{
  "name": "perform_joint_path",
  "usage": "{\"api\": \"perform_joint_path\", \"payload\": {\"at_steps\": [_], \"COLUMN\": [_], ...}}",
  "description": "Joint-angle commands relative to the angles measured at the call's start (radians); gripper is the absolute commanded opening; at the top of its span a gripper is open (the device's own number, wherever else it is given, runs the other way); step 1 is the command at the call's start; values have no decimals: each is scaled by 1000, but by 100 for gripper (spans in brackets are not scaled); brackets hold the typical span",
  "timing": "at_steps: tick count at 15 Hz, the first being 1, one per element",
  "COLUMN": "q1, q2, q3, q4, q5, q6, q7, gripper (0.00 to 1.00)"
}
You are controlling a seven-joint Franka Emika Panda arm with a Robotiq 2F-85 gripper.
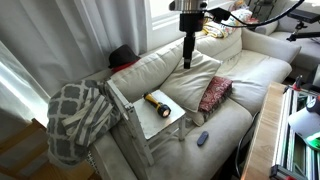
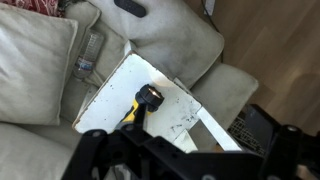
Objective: Turn off the torch, then put the torch upright
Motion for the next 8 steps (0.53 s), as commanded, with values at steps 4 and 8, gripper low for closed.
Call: {"api": "perform_joint_path", "payload": {"at_steps": [4,8], "q1": [-14,-40], "q2": [194,347], "q3": [45,83], "q4": [-37,-12], "q5": [9,21], "q6": [477,630], "q7": [25,16], "gripper": [100,100]}}
